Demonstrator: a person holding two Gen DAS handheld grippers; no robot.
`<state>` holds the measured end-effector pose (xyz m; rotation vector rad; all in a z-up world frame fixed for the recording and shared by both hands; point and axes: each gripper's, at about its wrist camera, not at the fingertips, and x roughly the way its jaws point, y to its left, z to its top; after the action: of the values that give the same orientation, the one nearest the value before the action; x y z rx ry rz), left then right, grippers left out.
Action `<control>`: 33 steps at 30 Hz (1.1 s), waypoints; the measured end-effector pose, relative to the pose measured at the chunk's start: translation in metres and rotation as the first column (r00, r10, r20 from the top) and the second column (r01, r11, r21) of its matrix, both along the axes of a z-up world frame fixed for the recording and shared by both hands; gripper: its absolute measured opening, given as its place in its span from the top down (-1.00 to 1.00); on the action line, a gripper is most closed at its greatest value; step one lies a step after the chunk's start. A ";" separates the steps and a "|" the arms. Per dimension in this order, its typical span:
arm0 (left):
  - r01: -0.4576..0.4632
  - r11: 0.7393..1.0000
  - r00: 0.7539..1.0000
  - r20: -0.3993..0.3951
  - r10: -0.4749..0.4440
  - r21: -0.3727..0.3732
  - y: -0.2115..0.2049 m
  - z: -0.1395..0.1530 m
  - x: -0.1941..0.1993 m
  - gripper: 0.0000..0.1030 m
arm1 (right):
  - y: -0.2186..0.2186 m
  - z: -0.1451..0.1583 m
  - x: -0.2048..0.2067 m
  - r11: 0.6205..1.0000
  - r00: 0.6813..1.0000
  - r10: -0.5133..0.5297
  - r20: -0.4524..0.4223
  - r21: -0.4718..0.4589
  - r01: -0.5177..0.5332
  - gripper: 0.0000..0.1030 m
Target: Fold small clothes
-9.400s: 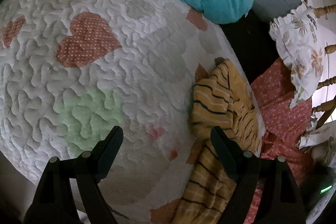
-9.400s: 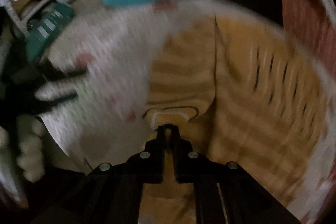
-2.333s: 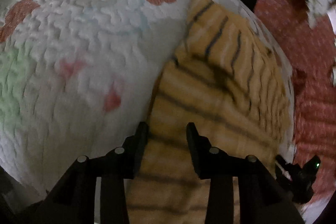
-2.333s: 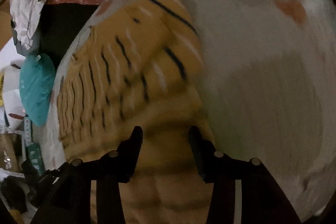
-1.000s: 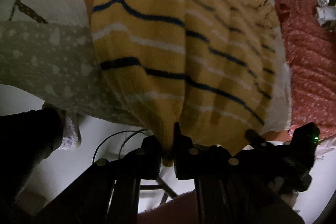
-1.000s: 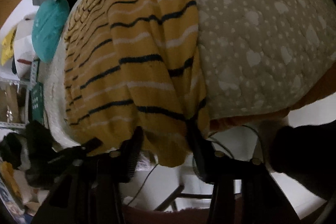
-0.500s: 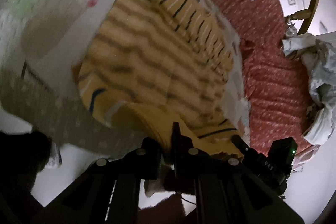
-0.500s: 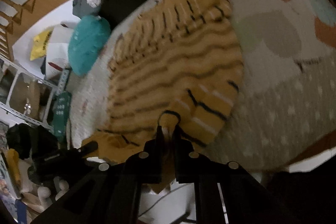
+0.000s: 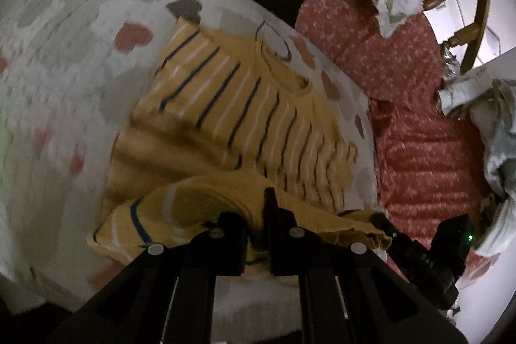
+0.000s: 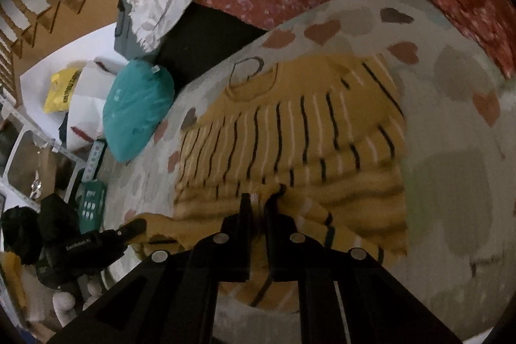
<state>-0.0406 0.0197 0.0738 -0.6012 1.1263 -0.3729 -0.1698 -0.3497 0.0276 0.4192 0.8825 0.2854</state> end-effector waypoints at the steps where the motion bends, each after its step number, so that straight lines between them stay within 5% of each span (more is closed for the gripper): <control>1: -0.003 1.000 1.000 0.004 0.003 0.002 -0.003 0.000 0.013 0.84 | 0.002 -0.001 0.011 1.000 1.000 -0.003 0.000 -0.006 0.003 0.85; 11: -0.022 1.000 1.000 -0.008 0.022 0.000 -0.021 -0.043 0.119 0.80 | -0.018 -0.036 0.117 0.994 0.995 -0.102 0.001 -0.051 0.102 0.79; 17: -0.093 0.995 0.995 -0.030 0.091 -0.041 -0.007 -0.047 0.140 0.46 | -0.039 -0.021 0.128 0.976 0.977 -0.196 0.081 -0.085 0.203 -0.03; 19: -0.130 0.991 0.991 0.009 0.130 -0.009 0.004 -0.036 0.139 0.24 | -0.042 -0.016 0.125 0.980 0.980 -0.180 0.088 -0.071 0.187 -0.03; 24: -0.179 0.984 0.983 0.030 0.179 0.002 0.025 -0.024 0.126 0.18 | -0.003 -0.027 0.121 0.990 0.998 0.062 0.028 -0.130 -0.057 -0.03; 27: -0.130 0.989 0.991 0.023 0.129 0.063 0.020 -0.028 0.115 0.18 | 0.033 -0.041 0.115 0.940 0.983 0.181 0.015 -0.297 -0.168 -0.03; 32: 0.028 0.979 1.000 0.003 -0.029 0.202 -0.012 -0.046 0.099 0.18 | 0.065 -0.058 0.116 0.826 0.969 0.247 0.018 -0.526 -0.200 0.05; 33: 0.055 0.970 0.998 0.004 -0.058 0.237 -0.019 -0.049 0.098 0.18 | 0.069 -0.062 0.119 0.801 0.967 0.253 -0.004 -0.560 -0.212 0.45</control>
<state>0.0572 0.0010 0.0244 -0.3572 1.1597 -0.2846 -0.0509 -0.2807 -0.0346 -0.2505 0.9032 0.2515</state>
